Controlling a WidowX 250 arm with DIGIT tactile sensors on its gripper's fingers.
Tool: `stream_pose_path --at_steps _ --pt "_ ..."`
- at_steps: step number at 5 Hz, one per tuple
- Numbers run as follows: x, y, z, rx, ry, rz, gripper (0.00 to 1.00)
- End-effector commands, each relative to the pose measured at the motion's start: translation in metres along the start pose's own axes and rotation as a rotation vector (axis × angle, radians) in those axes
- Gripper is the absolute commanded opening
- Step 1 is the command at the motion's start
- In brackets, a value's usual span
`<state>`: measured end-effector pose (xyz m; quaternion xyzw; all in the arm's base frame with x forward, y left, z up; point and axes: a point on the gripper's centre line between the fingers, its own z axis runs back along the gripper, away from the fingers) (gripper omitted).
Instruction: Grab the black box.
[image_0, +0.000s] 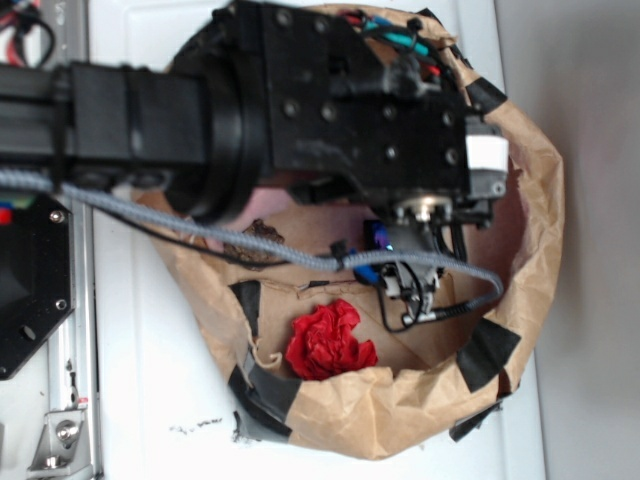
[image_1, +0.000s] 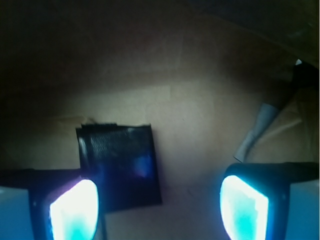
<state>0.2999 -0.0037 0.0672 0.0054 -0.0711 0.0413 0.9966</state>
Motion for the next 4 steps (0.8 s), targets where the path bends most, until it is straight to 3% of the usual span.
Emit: stream_pose_path --at_steps 1,2,4 --pt "-0.014 -0.023 -0.002 -0.120 -0.021 -0.057 1.00" --pt "-0.010 -0.029 -0.015 -0.110 -0.062 -0.074 1.00" --pt "0.041 -0.020 -0.034 -0.033 -0.102 -0.009 1.00"
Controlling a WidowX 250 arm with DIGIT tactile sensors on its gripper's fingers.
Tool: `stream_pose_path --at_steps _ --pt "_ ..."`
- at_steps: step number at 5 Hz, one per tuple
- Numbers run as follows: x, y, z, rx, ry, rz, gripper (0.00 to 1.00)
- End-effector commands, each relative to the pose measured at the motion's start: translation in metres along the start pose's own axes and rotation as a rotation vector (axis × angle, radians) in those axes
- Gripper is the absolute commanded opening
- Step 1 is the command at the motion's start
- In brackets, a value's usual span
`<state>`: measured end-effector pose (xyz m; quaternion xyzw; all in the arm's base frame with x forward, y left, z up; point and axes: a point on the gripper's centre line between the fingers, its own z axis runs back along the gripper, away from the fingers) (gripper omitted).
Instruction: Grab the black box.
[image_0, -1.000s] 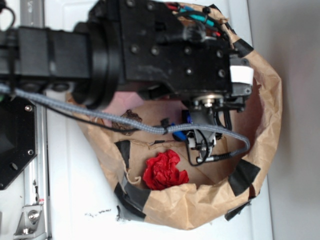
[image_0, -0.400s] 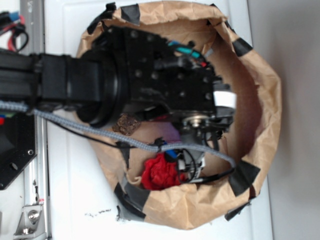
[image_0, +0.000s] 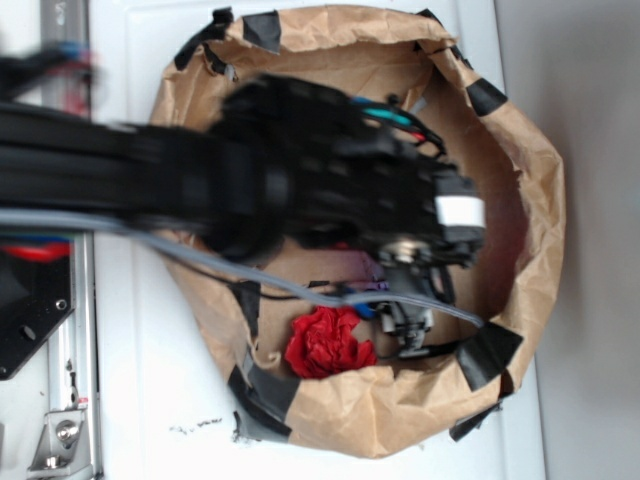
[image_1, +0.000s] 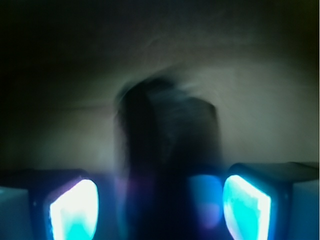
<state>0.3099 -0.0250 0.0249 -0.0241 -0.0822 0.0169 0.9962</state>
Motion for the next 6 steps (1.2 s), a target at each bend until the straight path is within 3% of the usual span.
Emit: stream_pose_path --at_steps 1,2,4,6 --pt "0.054 0.025 0.014 0.089 -0.099 0.106 1.00" --pt "0.055 0.044 0.036 0.075 -0.119 0.152 0.00" --pt "0.052 0.052 0.068 0.030 -0.157 0.158 0.00" --pt "0.031 0.050 0.097 -0.045 -0.123 0.090 0.00"
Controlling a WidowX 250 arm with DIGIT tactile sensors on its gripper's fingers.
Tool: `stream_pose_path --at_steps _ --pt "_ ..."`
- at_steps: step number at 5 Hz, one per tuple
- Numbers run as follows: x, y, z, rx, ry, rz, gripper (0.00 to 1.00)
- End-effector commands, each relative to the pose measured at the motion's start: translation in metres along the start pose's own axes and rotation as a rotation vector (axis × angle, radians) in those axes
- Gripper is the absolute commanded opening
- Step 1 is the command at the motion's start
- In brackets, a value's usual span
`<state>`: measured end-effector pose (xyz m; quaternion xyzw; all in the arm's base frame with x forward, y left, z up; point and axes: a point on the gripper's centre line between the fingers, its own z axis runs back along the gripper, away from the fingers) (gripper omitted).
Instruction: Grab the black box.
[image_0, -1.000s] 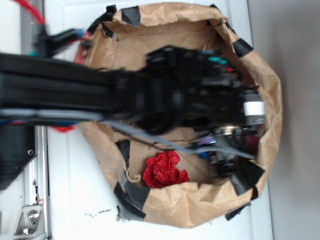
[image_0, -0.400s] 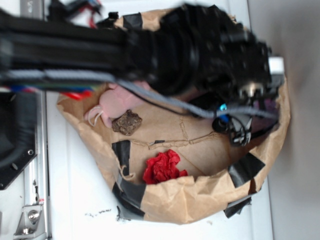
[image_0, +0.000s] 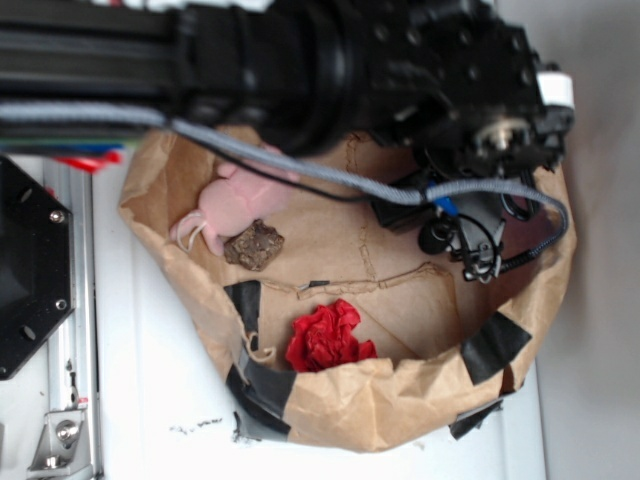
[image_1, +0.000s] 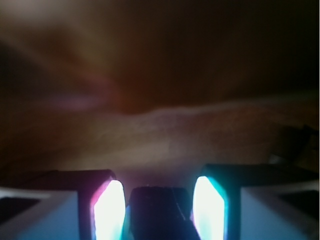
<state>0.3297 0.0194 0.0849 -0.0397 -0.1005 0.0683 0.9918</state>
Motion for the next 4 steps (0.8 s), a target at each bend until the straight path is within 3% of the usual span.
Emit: stream_pose_path --at_steps 1,3,4 --pt "-0.006 0.010 0.048 -0.060 -0.059 -0.024 0.00" --pt "-0.027 0.001 0.053 -0.119 -0.001 -0.089 0.00" --pt "-0.027 0.001 0.010 -0.034 -0.055 -0.087 0.00"
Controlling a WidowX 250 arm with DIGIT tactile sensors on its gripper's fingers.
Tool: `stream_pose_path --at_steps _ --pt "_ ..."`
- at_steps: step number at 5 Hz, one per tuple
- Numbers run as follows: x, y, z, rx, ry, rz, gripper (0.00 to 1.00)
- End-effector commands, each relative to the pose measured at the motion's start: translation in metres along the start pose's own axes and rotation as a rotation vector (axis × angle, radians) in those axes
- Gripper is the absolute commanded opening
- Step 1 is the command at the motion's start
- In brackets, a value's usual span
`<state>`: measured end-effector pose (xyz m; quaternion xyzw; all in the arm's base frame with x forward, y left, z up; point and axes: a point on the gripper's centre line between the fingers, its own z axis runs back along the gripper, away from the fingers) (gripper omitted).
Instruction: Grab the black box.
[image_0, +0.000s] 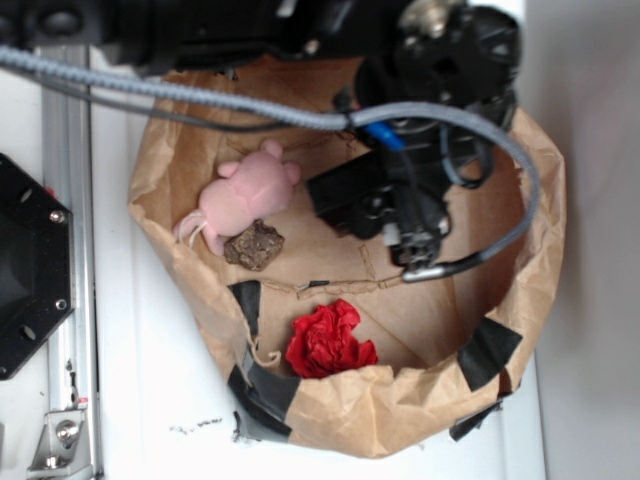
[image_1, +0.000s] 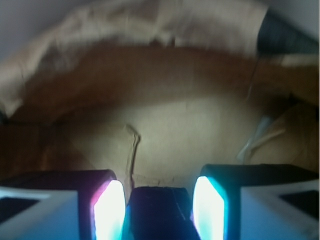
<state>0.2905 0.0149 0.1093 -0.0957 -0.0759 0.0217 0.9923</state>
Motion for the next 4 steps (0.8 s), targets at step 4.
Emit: stream_pose_path --at_steps 4 --pt "0.021 0.007 -0.025 0.077 -0.116 0.050 0.00"
